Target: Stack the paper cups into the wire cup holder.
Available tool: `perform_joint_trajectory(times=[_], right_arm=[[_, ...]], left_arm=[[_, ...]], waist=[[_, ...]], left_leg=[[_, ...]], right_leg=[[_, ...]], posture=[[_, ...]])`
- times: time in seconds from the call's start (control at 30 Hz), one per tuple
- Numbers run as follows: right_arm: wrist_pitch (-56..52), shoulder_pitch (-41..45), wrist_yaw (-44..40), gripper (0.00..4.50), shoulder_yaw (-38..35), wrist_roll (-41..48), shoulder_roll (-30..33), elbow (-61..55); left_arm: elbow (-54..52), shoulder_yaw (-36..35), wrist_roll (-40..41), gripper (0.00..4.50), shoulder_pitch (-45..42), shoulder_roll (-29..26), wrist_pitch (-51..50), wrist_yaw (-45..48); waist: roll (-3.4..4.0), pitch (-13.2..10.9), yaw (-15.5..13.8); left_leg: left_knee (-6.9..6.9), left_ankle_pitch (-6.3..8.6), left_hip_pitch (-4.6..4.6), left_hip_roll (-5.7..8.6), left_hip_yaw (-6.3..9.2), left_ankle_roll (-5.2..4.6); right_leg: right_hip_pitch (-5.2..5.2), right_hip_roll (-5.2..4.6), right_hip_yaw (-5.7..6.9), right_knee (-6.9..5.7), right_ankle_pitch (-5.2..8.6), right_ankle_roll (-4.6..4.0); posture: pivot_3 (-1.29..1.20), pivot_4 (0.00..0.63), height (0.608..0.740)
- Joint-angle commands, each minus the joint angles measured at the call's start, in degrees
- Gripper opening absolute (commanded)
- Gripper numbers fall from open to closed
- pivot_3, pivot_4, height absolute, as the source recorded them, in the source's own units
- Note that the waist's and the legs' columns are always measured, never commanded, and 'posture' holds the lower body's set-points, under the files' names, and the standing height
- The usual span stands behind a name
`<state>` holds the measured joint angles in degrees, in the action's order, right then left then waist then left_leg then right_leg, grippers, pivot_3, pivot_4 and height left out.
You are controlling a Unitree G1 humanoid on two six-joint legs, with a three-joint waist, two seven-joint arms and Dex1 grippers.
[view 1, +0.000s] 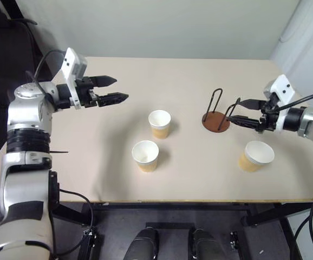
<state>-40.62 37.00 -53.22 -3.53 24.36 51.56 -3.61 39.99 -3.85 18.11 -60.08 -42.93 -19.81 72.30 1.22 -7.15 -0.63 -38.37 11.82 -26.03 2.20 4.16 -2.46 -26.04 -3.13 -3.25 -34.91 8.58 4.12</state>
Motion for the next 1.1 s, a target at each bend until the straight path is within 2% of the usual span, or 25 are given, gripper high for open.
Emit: perform_joint_trajectory(times=[0.03, 0.23, 0.6, 0.73, 1.1], right_arm=[[1.5, 1.3, 0.7, 3.51, -1.1, -1.1, 0.5, -0.2], [2.4, 0.3, 0.9, 3.51, -1.7, -2.2, 0.9, 0.0], [-3.0, -2.5, -1.4, 3.51, -2.5, -1.9, 6.8, 0.5], [-5.7, -1.6, 1.0, 3.51, 0.3, -3.0, 5.2, 0.0], [-0.9, 3.8, 7.2, 3.51, 5.2, -10.2, -2.2, 5.9]], left_arm=[[1.1, -0.3, -0.6, 4.43, -3.2, -0.2, 1.5, 1.2], [3.2, 0.1, -1.4, 4.43, -4.6, 0.9, 2.1, 2.4], [4.8, 3.9, -1.2, 4.43, -10.6, 5.0, -0.8, 15.3], [7.8, 7.6, -0.5, 4.43, -14.1, 5.4, 2.4, 20.2], [11.4, 9.5, 0.1, 4.43, -16.7, 5.7, 6.4, 20.2]], waist=[[0.00, 0.0, 0.0], [0.00, 0.0, 0.0], [-0.01, 0.0, -0.3], [-0.02, 0.0, -0.2], [-0.01, 0.0, 0.3]], left_leg=[[0.00, 0.00, -0.01, 0.00, 0.00, 0.00], [0.02, 0.01, 0.00, 0.00, 0.00, 0.01], [0.03, 0.03, -0.06, 0.01, 0.00, -0.01], [0.03, 0.03, -0.05, 0.01, -0.01, -0.02], [0.04, 0.02, -0.03, -0.01, 0.01, -0.08]], right_leg=[[0.00, 0.00, 0.00, 0.00, 0.00, 0.00], [0.00, -0.01, 0.00, 0.00, 0.00, 0.00], [-0.01, -0.03, 0.02, 0.06, 0.01, 0.01], [0.00, -0.05, -0.01, 0.05, 0.00, 0.06], [-0.03, -0.03, -0.02, 0.06, -0.19, 0.41]], posture=[[0.00, 0.150, 0.740], [0.00, 0.150, 0.740], [0.00, 0.150, 0.740], [0.00, 0.150, 0.740], [0.00, 0.150, 0.740]])
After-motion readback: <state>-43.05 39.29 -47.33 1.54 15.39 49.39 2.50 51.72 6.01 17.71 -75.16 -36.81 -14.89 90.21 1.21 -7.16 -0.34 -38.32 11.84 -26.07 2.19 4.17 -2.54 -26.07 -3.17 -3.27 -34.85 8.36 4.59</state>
